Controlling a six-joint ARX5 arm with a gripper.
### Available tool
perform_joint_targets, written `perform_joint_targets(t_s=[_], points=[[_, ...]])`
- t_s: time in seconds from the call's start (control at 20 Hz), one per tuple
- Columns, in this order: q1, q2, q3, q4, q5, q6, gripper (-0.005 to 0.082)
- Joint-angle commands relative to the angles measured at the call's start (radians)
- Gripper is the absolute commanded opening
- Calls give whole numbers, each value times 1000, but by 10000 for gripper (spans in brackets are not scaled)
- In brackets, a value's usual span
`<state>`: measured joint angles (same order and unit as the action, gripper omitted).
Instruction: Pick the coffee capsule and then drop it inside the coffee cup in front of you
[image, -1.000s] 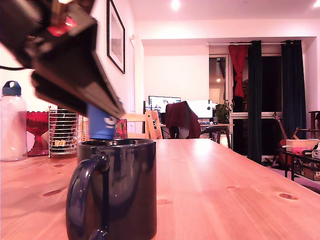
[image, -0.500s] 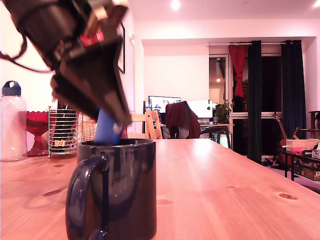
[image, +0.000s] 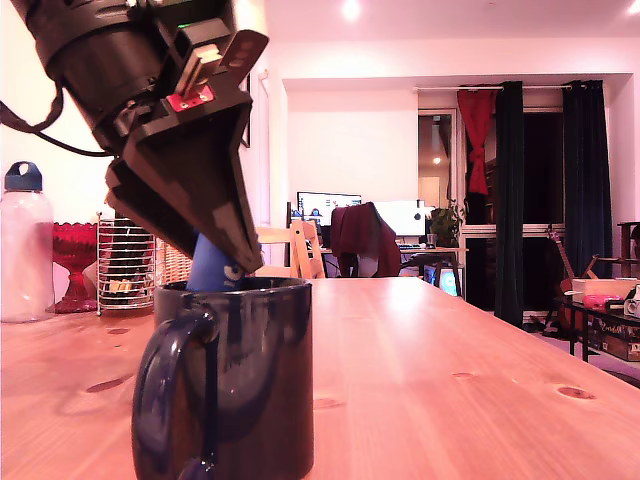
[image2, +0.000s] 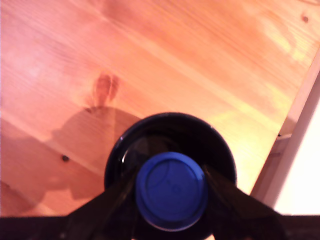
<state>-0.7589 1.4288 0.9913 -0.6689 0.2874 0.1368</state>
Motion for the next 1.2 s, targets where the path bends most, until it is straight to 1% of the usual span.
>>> perform_joint_targets(t_s=[0.0,0.5,0.55,0.65,0.7,0.75,1.05,1.1,1.15], points=[[-3,4,12,8,4,-2,235],[-3,4,12,4,3,-6,237],[-3,4,12,3,3,-18,274],[-3,4,12,0,1,-31,587],[-3,4,14,-6,-2,-39,684],[-3,3,17,-12,-4,-39,718],[-3,0,50,-29,-9,-32,709],[-3,-4,56,-37,-9,-31,698],[-3,-10,60,-45,-8,-32,649]])
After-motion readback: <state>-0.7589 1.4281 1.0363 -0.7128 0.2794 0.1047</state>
